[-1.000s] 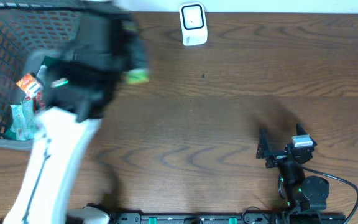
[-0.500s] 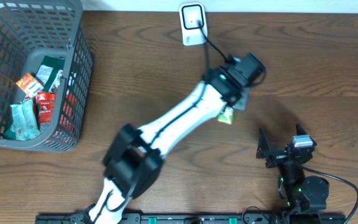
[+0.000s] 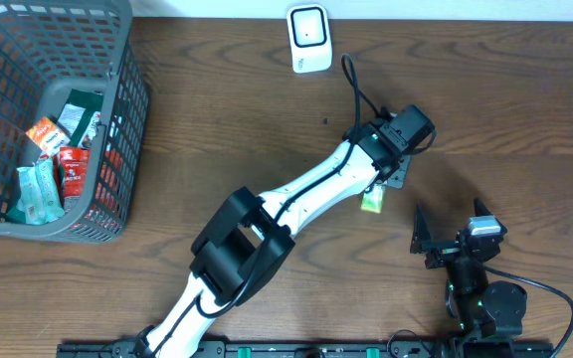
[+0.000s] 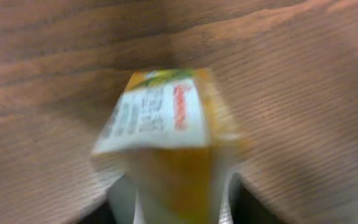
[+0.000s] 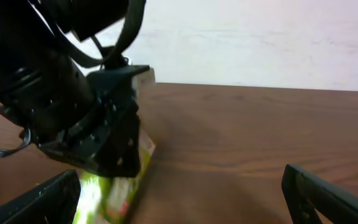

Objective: Scan the item barcode
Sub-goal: 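Lower the carton onto the table in front of the scanner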

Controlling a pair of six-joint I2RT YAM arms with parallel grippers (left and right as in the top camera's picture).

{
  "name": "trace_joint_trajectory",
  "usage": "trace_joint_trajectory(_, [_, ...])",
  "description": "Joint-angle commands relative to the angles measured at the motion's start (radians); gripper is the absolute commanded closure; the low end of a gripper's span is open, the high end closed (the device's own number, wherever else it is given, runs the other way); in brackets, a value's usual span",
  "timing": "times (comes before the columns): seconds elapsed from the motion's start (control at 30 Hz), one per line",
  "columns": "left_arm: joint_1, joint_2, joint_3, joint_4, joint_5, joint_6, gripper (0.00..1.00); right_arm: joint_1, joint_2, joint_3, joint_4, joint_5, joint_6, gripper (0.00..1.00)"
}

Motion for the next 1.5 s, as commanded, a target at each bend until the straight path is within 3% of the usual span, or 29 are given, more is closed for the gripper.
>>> trace_joint_trajectory(0.0, [0.005, 0.011, 0.016, 0.003, 0.009, -0.01, 0.43, -0.011, -0.005, -0.001, -0.003, 0.002, 0.013, 0.01])
trace_joint_trajectory(0.1, [0.005, 0.011, 0.017, 0.003, 0.009, -0.01, 0.29, -0.011, -0.005, -0.001, -0.003, 0.002, 0.013, 0.01])
trace_joint_trajectory(0.33, [0.021, -0.028, 0.034, 0.003, 0.008, 0.026, 0.27, -0.011, -0.005, -0.001, -0.003, 0.002, 0.013, 0.01])
trace_joint_trajectory(0.47, [0.028, -0.068, 0.034, -0.012, 0.007, 0.052, 0.43, -0.011, -0.005, -0.001, -0.003, 0.002, 0.013, 0.01])
trace_joint_trajectory(0.63, [0.037, -0.08, 0.034, -0.064, 0.009, 0.058, 0.81, -0.011, -0.005, -0.001, -0.003, 0.002, 0.013, 0.01])
trace_joint_trajectory(0.73, [0.034, -0.079, 0.021, -0.084, 0.009, 0.058, 0.91, -0.011, -0.005, -0.001, -0.003, 0.002, 0.013, 0.01])
trace_joint_trajectory(1.47, [0.031, -0.072, -0.051, 0.008, 0.01, 0.041, 0.93, -0.011, -0.005, -0.001, -0.003, 0.002, 0.013, 0.01])
